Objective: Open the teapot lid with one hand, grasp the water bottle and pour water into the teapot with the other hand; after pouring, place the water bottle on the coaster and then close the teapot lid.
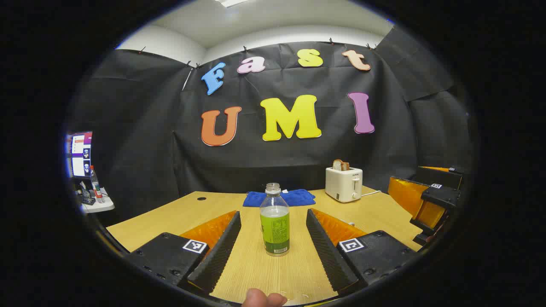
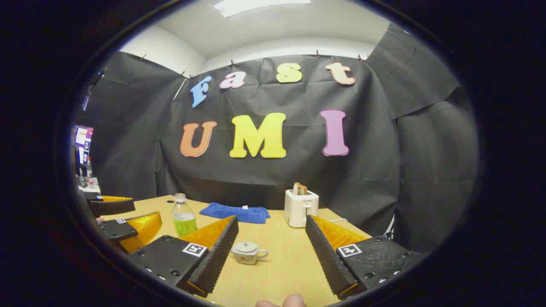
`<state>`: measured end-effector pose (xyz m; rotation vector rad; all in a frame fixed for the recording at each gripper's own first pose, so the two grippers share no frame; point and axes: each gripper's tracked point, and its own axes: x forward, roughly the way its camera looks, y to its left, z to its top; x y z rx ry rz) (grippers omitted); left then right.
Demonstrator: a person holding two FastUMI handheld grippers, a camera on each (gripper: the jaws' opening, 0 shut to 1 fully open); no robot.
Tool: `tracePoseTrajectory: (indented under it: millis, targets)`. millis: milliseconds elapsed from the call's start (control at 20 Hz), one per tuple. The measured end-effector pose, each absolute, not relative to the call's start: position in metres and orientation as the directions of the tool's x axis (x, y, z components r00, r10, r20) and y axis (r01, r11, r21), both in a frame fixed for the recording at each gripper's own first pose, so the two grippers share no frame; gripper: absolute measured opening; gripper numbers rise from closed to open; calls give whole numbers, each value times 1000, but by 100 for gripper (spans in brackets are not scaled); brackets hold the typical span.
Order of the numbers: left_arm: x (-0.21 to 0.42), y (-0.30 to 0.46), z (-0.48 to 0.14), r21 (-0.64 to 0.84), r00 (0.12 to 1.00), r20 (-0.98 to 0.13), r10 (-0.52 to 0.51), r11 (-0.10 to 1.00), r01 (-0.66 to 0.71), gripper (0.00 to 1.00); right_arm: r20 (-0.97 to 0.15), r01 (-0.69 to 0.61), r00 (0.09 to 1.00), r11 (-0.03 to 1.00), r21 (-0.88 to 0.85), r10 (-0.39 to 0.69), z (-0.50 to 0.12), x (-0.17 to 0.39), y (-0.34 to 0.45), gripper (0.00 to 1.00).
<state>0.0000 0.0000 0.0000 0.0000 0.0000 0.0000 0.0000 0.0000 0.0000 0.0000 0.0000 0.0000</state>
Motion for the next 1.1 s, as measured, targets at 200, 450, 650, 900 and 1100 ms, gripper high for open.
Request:
tracePoseTrajectory:
  millis: [200,450,650,900,1100]
  targets:
    - [2,3,-5,-13,1000,-16,4,1000,-4,96,-8,-2,1000,1000,3,2,-4,1,2,95]
    - [4,7,-7,-20,1000,-24,9,1000,-9,96,-28,-14,1000,1000,-5,14,-11,6,9,95]
    - [5,8,-9,-27,999,-33,10,1000,-11,96,-41,-24,999,1000,-8,24,-17,10,13,95]
    - [6,10,-13,-36,999,-48,10,999,-12,96,-78,-44,996,999,-6,43,-32,20,19,95]
    - [7,16,-10,-35,999,-42,21,999,-23,96,-100,-47,994,999,-11,45,-47,34,23,97]
